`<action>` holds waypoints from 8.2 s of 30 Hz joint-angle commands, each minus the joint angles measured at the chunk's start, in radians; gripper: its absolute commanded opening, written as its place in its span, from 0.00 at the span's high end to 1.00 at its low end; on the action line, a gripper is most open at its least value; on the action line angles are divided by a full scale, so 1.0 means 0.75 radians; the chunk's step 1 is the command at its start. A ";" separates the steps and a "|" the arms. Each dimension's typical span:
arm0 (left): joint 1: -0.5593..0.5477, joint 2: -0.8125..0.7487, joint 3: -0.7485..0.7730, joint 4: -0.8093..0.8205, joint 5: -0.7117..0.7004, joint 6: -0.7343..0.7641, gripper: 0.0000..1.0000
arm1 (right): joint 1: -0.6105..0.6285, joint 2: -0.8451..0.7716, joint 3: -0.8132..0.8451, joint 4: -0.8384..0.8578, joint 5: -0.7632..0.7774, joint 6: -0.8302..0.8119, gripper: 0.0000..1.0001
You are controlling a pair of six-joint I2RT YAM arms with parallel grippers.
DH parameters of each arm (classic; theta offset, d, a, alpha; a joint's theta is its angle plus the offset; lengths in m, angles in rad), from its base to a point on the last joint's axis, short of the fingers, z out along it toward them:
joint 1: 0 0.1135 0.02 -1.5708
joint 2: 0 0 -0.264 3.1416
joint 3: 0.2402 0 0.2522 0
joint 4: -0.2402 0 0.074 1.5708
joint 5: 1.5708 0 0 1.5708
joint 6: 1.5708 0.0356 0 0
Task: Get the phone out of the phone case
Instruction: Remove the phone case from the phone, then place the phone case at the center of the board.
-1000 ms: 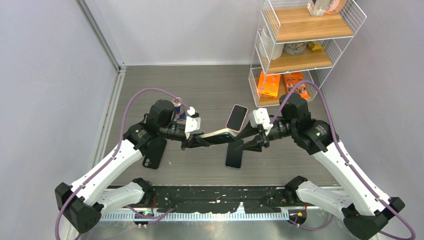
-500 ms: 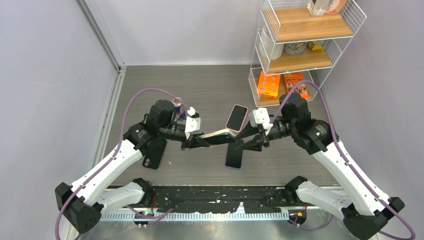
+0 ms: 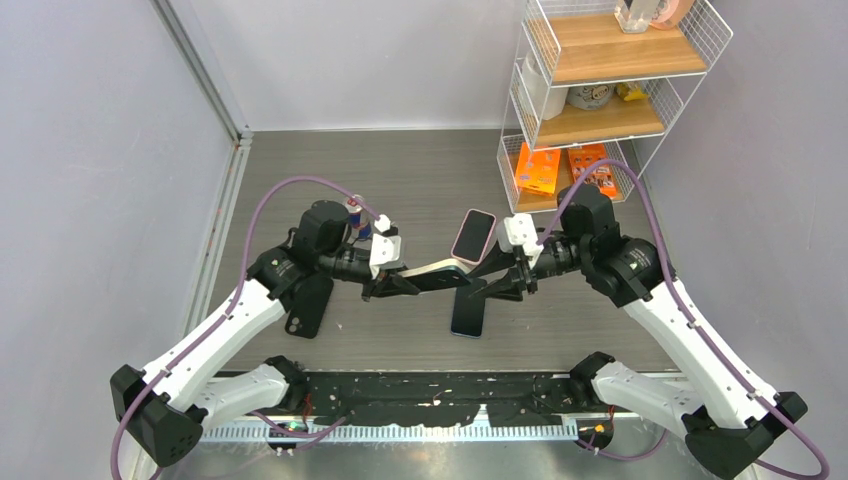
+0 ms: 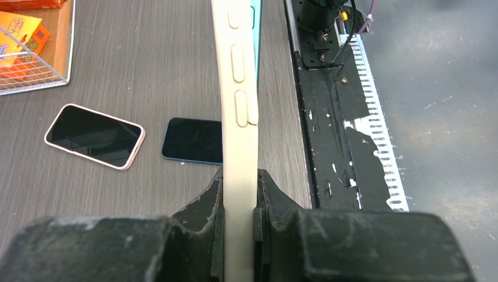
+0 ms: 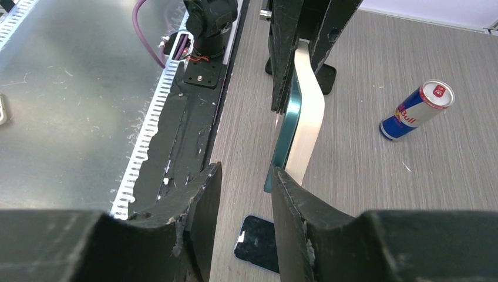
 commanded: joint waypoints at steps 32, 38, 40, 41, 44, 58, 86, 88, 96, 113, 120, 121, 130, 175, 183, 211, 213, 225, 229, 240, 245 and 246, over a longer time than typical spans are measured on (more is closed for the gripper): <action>-0.007 0.009 0.056 0.196 0.183 -0.088 1.00 | 0.000 0.086 -0.119 0.308 0.106 0.183 0.58; -0.006 0.023 0.091 0.218 0.171 -0.102 1.00 | 0.014 0.107 -0.144 0.305 0.091 0.171 0.60; -0.007 0.023 0.097 0.213 0.209 -0.087 1.00 | 0.014 0.114 -0.143 0.306 0.107 0.161 0.60; -0.006 0.025 0.097 0.205 0.234 -0.080 1.00 | 0.014 0.115 -0.141 0.306 0.120 0.158 0.60; -0.007 0.021 0.096 0.172 0.305 -0.049 1.00 | 0.013 0.125 -0.130 0.302 0.140 0.146 0.60; -0.007 0.001 0.094 0.110 0.432 0.030 1.00 | 0.014 0.175 -0.095 0.260 0.146 0.118 0.60; -0.006 0.026 0.052 0.387 0.121 -0.232 1.00 | 0.060 0.226 -0.137 0.326 0.076 0.162 0.65; -0.008 0.030 0.035 0.425 0.120 -0.267 1.00 | 0.066 0.243 -0.130 0.337 0.071 0.179 0.68; -0.012 0.022 0.013 0.479 0.069 -0.336 1.00 | 0.072 0.266 -0.098 0.317 0.099 0.181 0.94; -0.010 -0.029 0.008 0.357 0.071 -0.299 0.28 | 0.026 0.117 -0.124 0.231 0.185 0.074 0.95; -0.010 0.026 0.128 0.353 -0.008 -0.507 0.16 | 0.026 0.123 -0.141 0.242 0.198 0.064 0.95; -0.013 0.041 0.158 0.357 -0.030 -0.543 0.16 | 0.026 0.125 -0.143 0.243 0.199 0.064 0.95; -0.031 0.233 0.310 0.351 -0.141 -0.771 0.23 | 0.026 0.136 -0.141 0.251 0.198 0.072 0.95; -0.208 0.453 0.260 0.202 -0.267 -0.630 0.62 | 0.008 0.131 -0.121 0.255 0.278 0.098 0.95; -0.201 0.467 0.205 0.267 -0.224 -0.685 1.00 | -0.023 0.093 -0.146 0.258 0.284 0.103 0.95; 0.424 0.109 -0.568 0.569 -0.696 -1.145 1.00 | -0.152 -0.038 -0.290 0.322 0.242 0.123 0.95; 0.459 0.104 -0.590 0.574 -0.711 -1.149 1.00 | -0.152 -0.037 -0.291 0.321 0.241 0.125 0.95; 0.644 0.193 -0.627 0.565 -0.711 -1.165 1.00 | -0.154 -0.048 -0.315 0.330 0.221 0.128 0.95; 0.659 0.243 -0.624 0.572 -0.717 -1.142 0.94 | -0.155 -0.040 -0.294 0.317 0.210 0.135 0.95; 0.692 0.361 -0.608 0.557 -0.784 -1.097 0.73 | -0.154 0.008 -0.253 0.249 0.192 0.110 0.95; 0.698 0.372 -0.605 0.555 -0.798 -1.091 0.62 | -0.152 0.005 -0.243 0.219 0.200 0.092 0.95; 0.698 0.379 -0.601 0.554 -0.797 -1.091 0.59 | -0.153 0.010 -0.238 0.203 0.202 0.086 0.95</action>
